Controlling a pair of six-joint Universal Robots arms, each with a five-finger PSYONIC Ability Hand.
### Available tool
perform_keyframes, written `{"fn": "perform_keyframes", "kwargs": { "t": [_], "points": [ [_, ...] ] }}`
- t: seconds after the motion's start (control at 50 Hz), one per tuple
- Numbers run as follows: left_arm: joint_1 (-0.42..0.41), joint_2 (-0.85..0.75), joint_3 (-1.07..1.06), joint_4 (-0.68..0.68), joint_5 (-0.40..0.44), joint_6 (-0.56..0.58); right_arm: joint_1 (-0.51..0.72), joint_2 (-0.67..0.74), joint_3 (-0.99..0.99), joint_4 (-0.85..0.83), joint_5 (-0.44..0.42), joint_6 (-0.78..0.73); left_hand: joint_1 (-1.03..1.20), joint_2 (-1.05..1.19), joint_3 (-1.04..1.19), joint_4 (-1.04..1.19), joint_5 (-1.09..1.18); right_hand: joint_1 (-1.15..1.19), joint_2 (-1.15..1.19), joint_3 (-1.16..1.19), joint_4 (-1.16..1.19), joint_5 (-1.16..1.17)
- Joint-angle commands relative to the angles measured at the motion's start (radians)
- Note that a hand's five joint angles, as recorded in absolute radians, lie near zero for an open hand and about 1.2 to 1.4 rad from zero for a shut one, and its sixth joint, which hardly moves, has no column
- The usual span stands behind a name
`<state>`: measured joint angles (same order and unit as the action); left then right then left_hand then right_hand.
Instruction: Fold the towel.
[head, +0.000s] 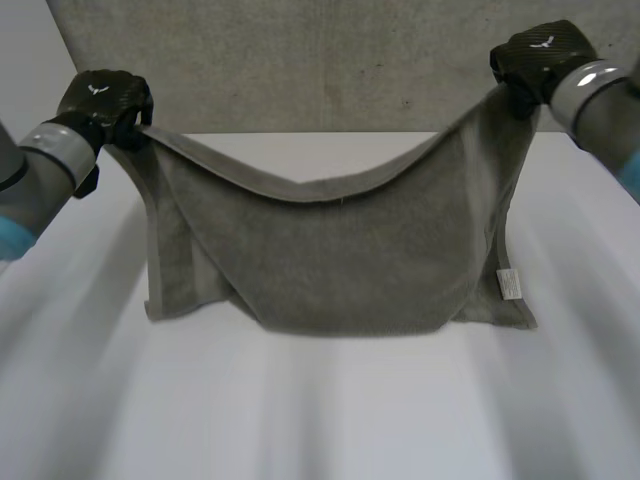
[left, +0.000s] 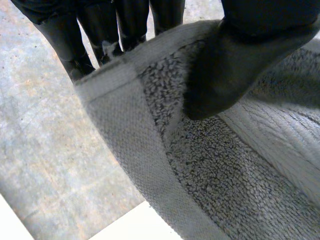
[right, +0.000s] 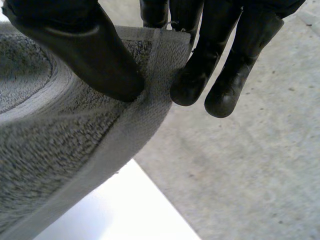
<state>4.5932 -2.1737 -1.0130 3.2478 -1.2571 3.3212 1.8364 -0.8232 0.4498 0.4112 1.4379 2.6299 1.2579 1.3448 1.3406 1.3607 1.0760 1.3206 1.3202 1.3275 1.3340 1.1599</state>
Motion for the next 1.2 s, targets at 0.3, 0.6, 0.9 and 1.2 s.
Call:
{"fn": "perform_keyframes", "kwargs": {
  "t": [0.3,0.6,0.9,1.2],
  "points": [
    [-0.011,-0.181,0.639,0.168,-0.142,-0.075,0.043,0.170,-0.428,-0.430,0.128,-0.021,0.138,0.051,0.056,0.036,0.146,0.076,0.076,0.069,0.062,0.062],
    [0.013,-0.152,-0.029,0.293,0.053,-0.069,-0.009,0.179,0.046,-0.239,-0.232,-0.027,0.138,0.051,0.056,0.036,0.146,0.076,0.076,0.069,0.062,0.062],
    [0.075,0.023,-0.499,0.455,0.168,-0.068,-0.091,-0.020,0.514,-0.262,-0.376,-0.070,0.138,0.051,0.056,0.036,0.146,0.076,0.076,0.069,0.062,0.062],
    [0.168,0.381,-0.780,0.448,0.248,-0.074,-0.276,-0.411,0.891,-0.267,-0.393,-0.056,0.138,0.051,0.056,0.036,0.146,0.076,0.076,0.069,0.062,0.062]
  ]
}}
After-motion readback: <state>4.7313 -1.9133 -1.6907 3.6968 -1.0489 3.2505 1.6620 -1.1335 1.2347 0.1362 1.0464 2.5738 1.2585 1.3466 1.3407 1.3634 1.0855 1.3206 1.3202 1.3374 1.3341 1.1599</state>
